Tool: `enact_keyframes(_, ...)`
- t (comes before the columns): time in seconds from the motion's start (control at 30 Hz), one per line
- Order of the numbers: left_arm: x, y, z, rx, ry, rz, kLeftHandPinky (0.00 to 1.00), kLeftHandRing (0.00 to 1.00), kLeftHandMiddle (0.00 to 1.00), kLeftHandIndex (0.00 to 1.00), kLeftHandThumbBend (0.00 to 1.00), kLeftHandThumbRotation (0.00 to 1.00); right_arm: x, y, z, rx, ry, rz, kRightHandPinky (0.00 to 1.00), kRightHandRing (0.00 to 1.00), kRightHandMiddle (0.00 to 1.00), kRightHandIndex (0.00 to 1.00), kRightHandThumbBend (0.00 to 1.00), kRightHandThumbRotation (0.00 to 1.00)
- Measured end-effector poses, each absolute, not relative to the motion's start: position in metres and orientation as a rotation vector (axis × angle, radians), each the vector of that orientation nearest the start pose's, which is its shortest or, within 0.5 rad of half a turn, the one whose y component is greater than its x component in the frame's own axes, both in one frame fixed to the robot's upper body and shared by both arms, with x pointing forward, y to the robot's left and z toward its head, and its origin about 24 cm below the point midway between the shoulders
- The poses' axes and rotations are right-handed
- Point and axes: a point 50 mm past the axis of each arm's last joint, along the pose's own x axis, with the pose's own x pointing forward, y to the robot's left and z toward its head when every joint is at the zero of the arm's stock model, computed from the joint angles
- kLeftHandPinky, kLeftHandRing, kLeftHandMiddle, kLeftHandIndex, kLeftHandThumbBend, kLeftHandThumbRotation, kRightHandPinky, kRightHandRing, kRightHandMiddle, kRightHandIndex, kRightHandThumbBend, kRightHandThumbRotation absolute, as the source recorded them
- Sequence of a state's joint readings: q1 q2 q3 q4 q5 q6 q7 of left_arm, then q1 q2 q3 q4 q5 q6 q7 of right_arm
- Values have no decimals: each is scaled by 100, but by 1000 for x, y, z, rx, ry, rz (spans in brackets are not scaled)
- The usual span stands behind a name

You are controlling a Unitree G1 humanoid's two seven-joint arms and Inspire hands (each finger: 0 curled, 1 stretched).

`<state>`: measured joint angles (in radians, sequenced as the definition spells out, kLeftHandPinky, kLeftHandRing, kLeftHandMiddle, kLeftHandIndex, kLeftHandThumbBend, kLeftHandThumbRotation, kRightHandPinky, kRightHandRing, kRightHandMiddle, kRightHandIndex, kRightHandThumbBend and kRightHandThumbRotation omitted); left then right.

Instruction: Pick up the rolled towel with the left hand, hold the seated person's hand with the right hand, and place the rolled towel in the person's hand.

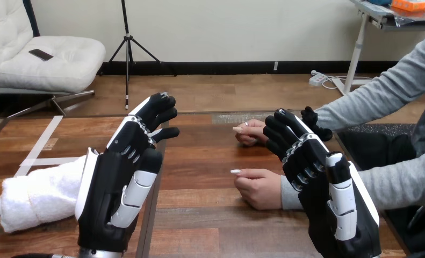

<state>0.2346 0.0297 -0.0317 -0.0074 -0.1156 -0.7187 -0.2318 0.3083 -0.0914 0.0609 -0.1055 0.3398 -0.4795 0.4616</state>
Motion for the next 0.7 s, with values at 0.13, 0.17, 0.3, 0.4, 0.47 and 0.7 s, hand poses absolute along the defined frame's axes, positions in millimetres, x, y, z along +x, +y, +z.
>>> enact_keyframes(0.13,190,154,59,-11,-505,-156,75,84,85,83,69,82,181,-156,50,169,-332,356,95,93,91,90,56,100)
enact_keyframes(0.17,190,154,59,-11,-505,-156,75,84,85,83,69,82,181,-156,50,169,-332,356,95,93,91,90,56,100)
enact_keyframes(0.3,190,155,59,-10,-502,-156,75,84,85,83,70,82,181,-156,50,169,-332,356,95,93,91,90,56,100)
enact_keyframes(0.4,191,155,59,-10,-497,-157,75,85,85,83,70,82,181,-156,50,169,-331,356,95,93,91,90,56,100)
enact_keyframes(0.47,191,155,59,-10,-494,-157,75,85,85,83,70,82,181,-156,50,169,-330,357,95,93,91,90,56,100)
enact_keyframes(0.7,191,155,58,-6,-487,-159,76,85,85,83,70,83,181,-156,49,171,-322,358,94,93,91,90,56,100)
